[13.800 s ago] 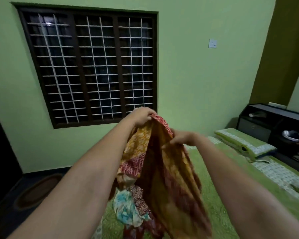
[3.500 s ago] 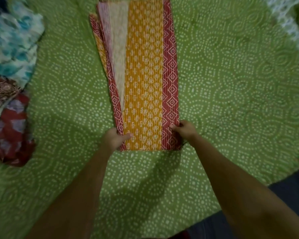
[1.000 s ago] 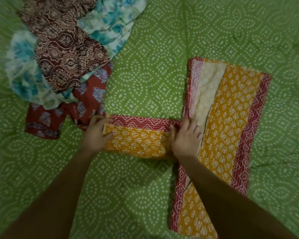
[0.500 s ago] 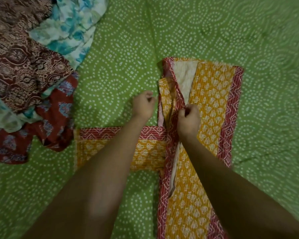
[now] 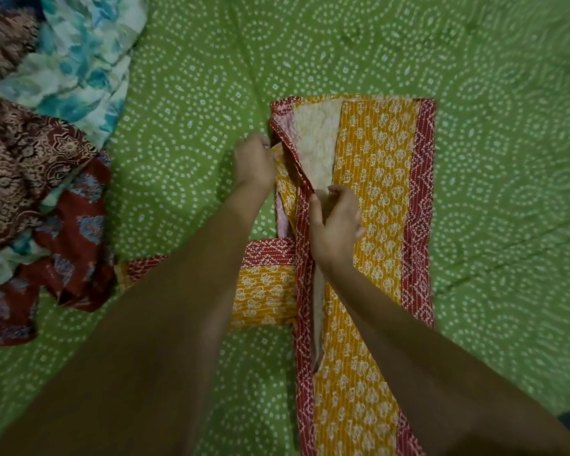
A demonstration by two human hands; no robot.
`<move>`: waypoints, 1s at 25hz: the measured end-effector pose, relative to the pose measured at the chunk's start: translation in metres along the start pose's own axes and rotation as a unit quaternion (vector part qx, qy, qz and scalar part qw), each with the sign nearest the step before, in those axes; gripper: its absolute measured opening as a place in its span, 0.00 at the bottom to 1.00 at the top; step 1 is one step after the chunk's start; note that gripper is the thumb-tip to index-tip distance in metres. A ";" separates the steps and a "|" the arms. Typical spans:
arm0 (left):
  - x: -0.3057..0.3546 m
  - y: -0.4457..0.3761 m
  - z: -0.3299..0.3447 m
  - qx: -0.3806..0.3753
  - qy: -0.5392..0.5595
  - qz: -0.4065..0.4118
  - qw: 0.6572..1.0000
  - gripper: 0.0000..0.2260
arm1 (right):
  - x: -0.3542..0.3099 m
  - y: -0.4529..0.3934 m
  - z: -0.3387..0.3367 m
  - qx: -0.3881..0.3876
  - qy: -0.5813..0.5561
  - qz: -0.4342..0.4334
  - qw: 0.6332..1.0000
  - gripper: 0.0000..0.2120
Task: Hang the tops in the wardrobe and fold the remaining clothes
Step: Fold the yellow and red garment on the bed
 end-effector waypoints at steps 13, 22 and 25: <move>-0.224 0.113 -0.112 -0.091 0.289 -0.308 0.902 0.08 | -0.015 0.179 0.055 -0.231 0.303 -0.504 0.775 0.33; -0.234 0.138 -0.105 -0.072 0.326 -0.297 0.895 0.17 | -0.023 0.165 0.087 -0.061 0.348 -0.447 0.822 0.29; -0.221 0.129 -0.101 -0.063 0.315 -0.158 0.934 0.17 | -0.024 0.132 0.078 -0.053 0.371 -0.458 0.806 0.33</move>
Point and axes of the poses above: each hand's wrist, its own y-axis away from the middle knuckle, its own z-axis out of the palm, x = y × z, the point moved 2 cm from there along -y, towards the middle knuckle, and after that the axes turned 2 degrees about -z, right-handed, at the moved point
